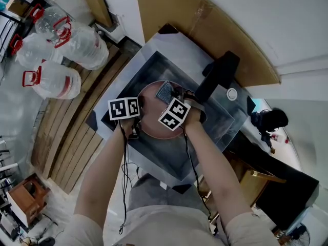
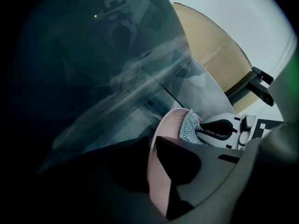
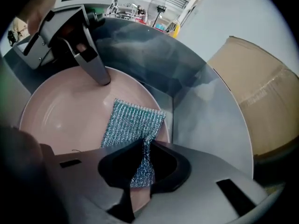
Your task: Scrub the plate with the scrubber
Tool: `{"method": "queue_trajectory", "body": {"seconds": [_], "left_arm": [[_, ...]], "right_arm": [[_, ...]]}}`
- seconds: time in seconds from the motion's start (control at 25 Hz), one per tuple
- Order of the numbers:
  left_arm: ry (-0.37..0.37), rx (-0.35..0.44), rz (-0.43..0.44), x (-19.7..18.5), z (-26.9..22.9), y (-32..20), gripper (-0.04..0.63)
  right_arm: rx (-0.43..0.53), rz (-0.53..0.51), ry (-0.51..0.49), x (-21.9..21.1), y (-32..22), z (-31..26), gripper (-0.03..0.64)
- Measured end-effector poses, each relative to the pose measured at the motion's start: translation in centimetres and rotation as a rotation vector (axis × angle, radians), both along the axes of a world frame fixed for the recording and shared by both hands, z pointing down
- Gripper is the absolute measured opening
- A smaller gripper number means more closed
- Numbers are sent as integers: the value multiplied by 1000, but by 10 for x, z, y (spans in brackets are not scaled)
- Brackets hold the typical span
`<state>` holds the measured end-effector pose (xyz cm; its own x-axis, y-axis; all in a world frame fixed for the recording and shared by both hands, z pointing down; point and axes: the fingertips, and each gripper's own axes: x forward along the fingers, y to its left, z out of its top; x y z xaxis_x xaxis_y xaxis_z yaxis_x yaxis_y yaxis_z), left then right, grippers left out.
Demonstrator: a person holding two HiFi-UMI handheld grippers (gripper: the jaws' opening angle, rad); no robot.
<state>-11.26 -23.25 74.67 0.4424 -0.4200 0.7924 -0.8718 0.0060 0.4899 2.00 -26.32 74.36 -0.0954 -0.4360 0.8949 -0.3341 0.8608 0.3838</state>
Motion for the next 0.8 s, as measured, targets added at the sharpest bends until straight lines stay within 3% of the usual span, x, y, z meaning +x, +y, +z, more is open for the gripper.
{"method": "queue_trajectory", "body": {"seconds": [0.24,0.36,0.48,0.64,0.76,0.8], "left_arm": [[-13,7,0,1,0,0,69],[-18,16,-10,1,0,1,70],[-11,14,-39,-1,-1,3,71],[-22,3,-69,0,-3,5,80],[-26,32,-73,9,-13,2,216],[-31,44,-73,11,-17,1,233]], "right_arm": [[-157,-18,90,24,53,2,75],[-209,-5,47,24,82,0,77],[-286,76,-71,11,103,-4,77],[-395,227,-303,-11,122,-21,80],[-385,336,-456,-14,119,-45,82],[-367,364,-494,-13,116,-55,83]]}}
